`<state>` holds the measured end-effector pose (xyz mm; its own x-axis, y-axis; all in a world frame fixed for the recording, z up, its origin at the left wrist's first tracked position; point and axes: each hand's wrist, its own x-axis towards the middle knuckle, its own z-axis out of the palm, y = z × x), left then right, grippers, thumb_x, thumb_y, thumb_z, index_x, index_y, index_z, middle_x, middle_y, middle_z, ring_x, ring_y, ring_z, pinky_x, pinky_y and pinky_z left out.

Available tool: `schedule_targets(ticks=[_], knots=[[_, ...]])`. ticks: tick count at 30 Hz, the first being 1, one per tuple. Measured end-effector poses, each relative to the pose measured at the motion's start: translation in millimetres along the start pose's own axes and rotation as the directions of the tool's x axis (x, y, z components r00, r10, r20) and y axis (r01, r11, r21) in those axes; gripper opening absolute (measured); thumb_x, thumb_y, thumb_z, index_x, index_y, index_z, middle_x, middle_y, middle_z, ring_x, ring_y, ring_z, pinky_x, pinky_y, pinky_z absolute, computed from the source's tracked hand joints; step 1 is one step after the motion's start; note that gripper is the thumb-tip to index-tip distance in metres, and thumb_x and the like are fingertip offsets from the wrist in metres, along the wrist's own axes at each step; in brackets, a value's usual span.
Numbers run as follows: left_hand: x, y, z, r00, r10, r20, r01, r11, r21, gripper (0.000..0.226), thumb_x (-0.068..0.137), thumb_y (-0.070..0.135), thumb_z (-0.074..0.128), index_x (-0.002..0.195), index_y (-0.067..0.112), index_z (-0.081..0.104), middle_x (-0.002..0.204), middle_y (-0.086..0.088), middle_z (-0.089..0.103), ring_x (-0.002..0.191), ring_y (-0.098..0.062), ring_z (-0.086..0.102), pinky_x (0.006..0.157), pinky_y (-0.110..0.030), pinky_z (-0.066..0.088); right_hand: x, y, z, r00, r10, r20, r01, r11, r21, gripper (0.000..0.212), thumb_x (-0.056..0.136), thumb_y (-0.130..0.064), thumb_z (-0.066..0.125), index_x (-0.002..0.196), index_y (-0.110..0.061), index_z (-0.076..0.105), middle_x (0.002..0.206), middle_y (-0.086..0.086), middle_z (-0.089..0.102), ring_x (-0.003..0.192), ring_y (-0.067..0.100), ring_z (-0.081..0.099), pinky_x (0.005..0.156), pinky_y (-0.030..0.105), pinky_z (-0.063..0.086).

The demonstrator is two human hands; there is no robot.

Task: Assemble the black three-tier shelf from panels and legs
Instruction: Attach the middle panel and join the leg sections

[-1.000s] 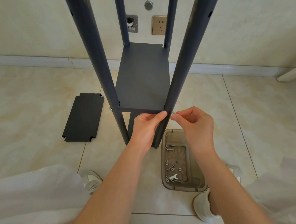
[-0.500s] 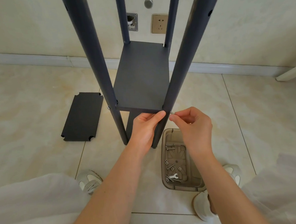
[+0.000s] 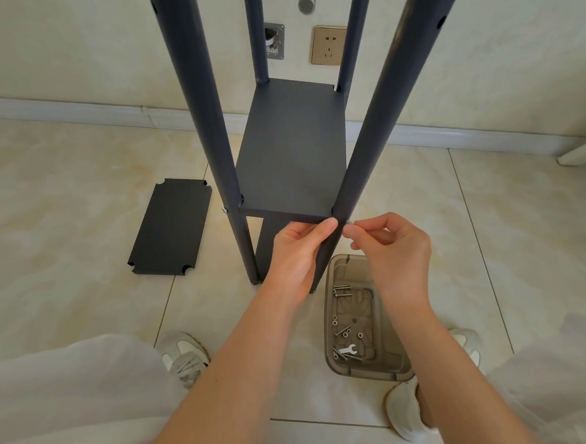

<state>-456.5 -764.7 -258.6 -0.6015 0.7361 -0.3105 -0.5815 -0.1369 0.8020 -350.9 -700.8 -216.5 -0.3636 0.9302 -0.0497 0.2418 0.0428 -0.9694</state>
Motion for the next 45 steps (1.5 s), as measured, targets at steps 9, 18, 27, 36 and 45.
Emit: schedule_targets(ticks=[9,18,27,36,45], knots=[[-0.1,-0.2,1.0,1.000,-0.013,0.002,0.013,0.999,-0.034,0.014,0.090,0.011,0.070,0.104,0.009,0.073,0.093,-0.002,0.077,0.094,-0.016,0.074,0.079,-0.018,0.055,3.4,0.4,1.7,1.000,0.004,0.020,-0.005,1.000,0.024,0.011,0.079,-0.017,0.082,0.078,-0.018,0.071,0.072,-0.007,0.073,0.069,0.007,0.070,0.066,0.014,0.052],[2.4,0.0,-2.0,1.000,0.001,0.027,-0.001,1.000,0.005,0.023,0.084,0.019,0.073,0.105,0.010,0.074,0.097,-0.004,0.077,0.100,-0.019,0.073,0.083,-0.020,0.055,5.1,-1.1,1.9,0.999,-0.028,0.042,0.028,0.999,0.019,0.011,0.080,-0.017,0.081,0.078,-0.018,0.070,0.068,-0.009,0.073,0.066,0.006,0.070,0.063,0.009,0.049],[2.2,-1.5,-2.4,1.000,-0.011,-0.027,0.012,0.999,0.050,0.018,0.084,0.022,0.075,0.101,0.016,0.076,0.097,-0.002,0.077,0.100,-0.019,0.073,0.081,-0.021,0.055,6.6,3.9,1.3,0.997,-0.040,0.063,0.043,0.997,-0.058,0.018,0.081,-0.032,0.080,0.084,-0.020,0.066,0.069,-0.010,0.071,0.065,0.008,0.068,0.062,0.021,0.055],[3.2,-0.9,-5.3,1.000,-0.027,0.010,0.026,0.998,0.053,0.013,0.090,0.014,0.071,0.102,0.016,0.076,0.099,-0.002,0.077,0.100,-0.018,0.073,0.079,-0.017,0.055,9.8,9.1,-9.8,0.977,-0.071,0.202,0.073,0.997,-0.005,0.017,0.089,-0.013,0.065,0.091,-0.030,0.068,0.079,-0.007,0.073,0.082,0.014,0.071,0.085,0.040,0.058],[-0.8,0.3,-1.4,1.000,-0.002,0.016,0.003,1.000,-0.020,0.020,0.093,0.008,0.069,0.089,0.025,0.081,0.098,-0.001,0.078,0.098,-0.017,0.074,0.078,-0.017,0.055,13.8,11.8,-11.4,0.972,-0.086,0.219,0.079,0.996,0.039,0.017,0.092,-0.010,0.067,0.088,-0.026,0.071,0.085,-0.008,0.073,0.085,0.017,0.070,0.077,0.031,0.061]])
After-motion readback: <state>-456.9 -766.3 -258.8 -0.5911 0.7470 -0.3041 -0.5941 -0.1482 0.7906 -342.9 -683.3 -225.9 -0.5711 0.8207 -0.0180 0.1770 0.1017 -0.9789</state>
